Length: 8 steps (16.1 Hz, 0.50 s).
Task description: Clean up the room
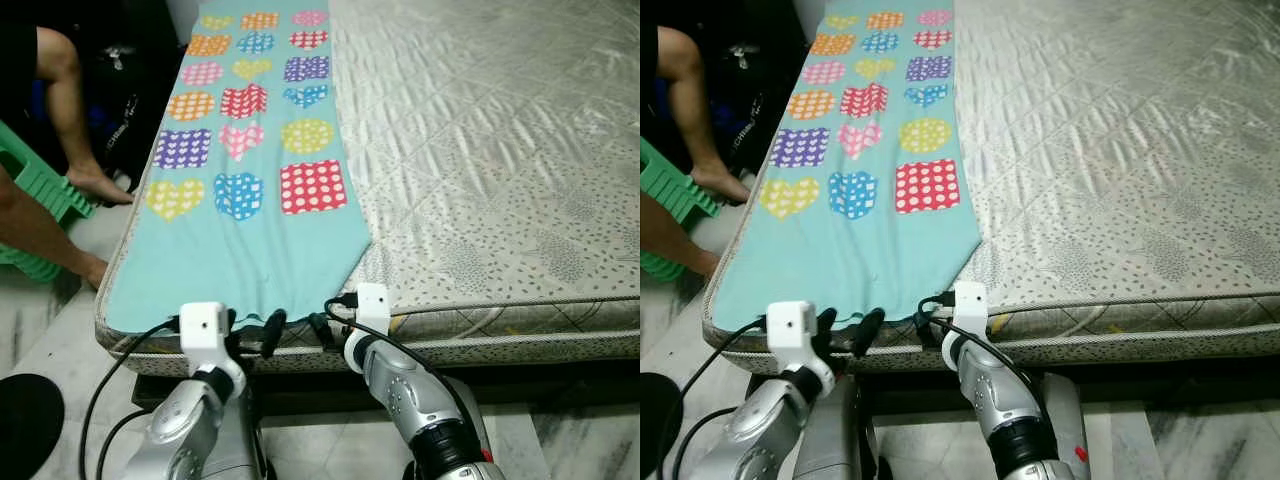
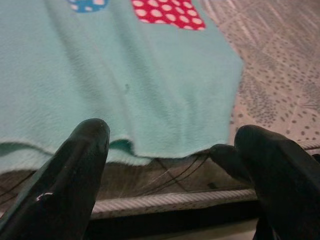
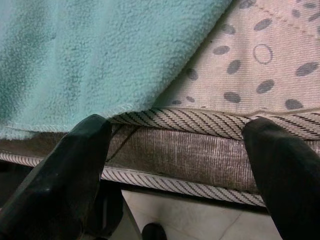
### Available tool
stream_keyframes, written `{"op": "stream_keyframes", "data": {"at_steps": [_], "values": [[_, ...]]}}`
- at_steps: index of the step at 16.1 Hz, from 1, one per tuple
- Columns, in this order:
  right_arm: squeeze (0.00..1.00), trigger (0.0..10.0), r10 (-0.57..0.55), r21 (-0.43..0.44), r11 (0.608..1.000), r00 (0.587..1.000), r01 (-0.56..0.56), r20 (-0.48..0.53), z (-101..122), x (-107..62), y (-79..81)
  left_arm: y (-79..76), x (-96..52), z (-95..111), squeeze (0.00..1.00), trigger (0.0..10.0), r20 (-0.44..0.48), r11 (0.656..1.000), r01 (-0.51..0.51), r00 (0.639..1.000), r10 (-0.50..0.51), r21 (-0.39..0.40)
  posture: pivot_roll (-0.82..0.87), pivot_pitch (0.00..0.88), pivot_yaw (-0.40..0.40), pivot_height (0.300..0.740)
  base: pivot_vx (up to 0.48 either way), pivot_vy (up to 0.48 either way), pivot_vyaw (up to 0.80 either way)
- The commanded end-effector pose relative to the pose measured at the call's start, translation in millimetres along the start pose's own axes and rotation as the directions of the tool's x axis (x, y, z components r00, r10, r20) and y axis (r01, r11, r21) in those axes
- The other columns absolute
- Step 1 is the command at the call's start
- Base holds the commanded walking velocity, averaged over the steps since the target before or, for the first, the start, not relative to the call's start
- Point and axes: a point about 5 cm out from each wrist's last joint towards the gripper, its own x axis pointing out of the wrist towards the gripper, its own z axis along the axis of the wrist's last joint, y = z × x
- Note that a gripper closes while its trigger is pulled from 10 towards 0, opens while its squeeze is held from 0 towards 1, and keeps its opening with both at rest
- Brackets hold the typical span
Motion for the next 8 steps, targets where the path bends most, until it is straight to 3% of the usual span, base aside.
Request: {"op": "stream_keyframes", "data": {"at_steps": [1,3,5,7,8], "values": [[0.00,10.0,0.149,0.080,0.987,0.984,-0.142,-0.096,-19.7,6.9,60.5,5.0,-4.1,-0.5,0.00,10.0,-0.009,1.000,-0.025,1.000,0.025,0.002,0.06,0.129,0.080,0.539,0.000,0.000,0.00],[0.00,10.0,0.180,0.149,0.974,0.981,-0.168,-0.073,-16.7,8.8,70.1,2.8,-3.7,-0.2,0.00,10.0,-0.011,1.000,-0.021,1.000,0.021,0.003,0.05,0.129,0.084,0.539,0.000,0.000,0.00],[0.00,10.0,0.283,0.234,0.929,0.958,-0.288,0.056,13.0,5.8,85.0,0.4,-1.6,1.1,0.00,10.0,-0.011,1.000,-0.014,1.000,0.014,0.002,0.05,0.125,0.089,0.539,0.000,0.000,0.00],[0.00,10.0,0.351,0.223,0.907,0.934,-0.356,0.066,20.1,1.5,89.0,0.0,-0.8,0.8,0.00,10.0,-0.011,1.000,-0.011,1.000,0.011,0.002,0.04,0.124,0.090,0.539,0.000,0.000,0.00],[0.00,10.0,0.399,0.184,0.901,0.917,-0.394,0.008,11.5,-1.2,91.3,-0.3,-0.1,-0.2,0.00,10.0,-0.014,1.000,-0.009,1.000,0.009,0.002,0.04,0.125,0.090,0.539,0.000,0.000,0.00]]}}
